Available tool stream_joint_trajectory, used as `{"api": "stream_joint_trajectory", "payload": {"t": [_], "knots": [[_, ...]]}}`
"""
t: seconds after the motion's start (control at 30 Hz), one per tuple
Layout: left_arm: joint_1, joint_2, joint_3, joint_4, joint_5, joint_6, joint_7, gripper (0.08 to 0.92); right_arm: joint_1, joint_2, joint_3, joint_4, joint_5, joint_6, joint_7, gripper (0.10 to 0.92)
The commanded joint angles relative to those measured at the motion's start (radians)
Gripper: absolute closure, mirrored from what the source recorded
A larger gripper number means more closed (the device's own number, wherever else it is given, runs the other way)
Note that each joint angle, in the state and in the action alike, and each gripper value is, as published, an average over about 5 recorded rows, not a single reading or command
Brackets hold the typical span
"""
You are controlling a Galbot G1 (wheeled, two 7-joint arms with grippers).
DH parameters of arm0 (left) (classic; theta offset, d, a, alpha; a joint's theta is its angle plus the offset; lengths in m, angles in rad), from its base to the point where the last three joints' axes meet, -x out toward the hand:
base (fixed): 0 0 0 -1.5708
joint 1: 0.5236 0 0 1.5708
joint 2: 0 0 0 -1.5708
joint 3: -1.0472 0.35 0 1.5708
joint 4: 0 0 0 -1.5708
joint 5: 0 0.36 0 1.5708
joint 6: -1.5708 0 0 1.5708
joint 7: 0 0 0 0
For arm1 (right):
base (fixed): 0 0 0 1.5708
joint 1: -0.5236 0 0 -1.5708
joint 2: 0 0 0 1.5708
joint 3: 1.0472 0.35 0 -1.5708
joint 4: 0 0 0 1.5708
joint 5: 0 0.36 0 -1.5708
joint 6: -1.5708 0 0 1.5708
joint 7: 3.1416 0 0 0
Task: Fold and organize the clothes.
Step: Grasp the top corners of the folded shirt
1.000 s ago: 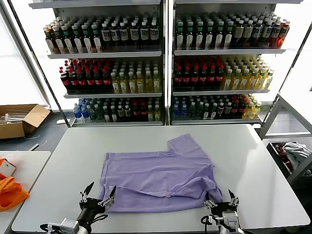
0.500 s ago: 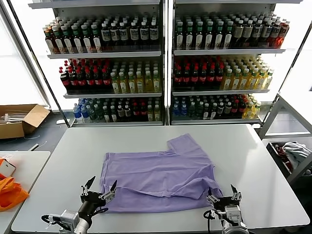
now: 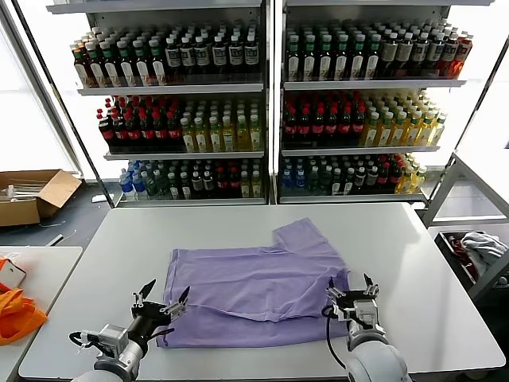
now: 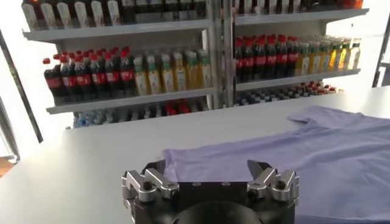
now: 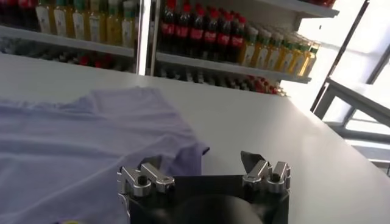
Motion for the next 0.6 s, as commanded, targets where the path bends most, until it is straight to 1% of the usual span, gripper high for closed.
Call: {"api": "stream_joint_trajectory", "payload": {"t": [0.03,0.2,0.33,0.47,0.6], "knots": [[-0.323,0.075,0.12,0.241,-0.082,0.034,0.032,0.177,0.351,0.048,-0.037,-0.256,0.142,-0.001,0.009,0.203],[-0.453,0.124,0.193,0.35,-0.176,0.069,0.034,0.177,0.508,0.095,-0.069,-0.409,0.161,-0.001,-0.004,0.203],[-0.536,0.144,0.252,0.418,-0.205,0.073,0.033,0.177,0.605,0.128,-0.093,-0.536,0.167,-0.001,-0.025,0.203],[-0.613,0.139,0.304,0.498,-0.214,0.073,0.028,0.177,0.651,0.15,-0.11,-0.641,0.164,-0.001,-0.043,0.203],[-0.657,0.123,0.326,0.559,-0.21,0.073,0.013,0.177,0.652,0.162,-0.112,-0.682,0.158,-0.001,-0.045,0.203]]}}
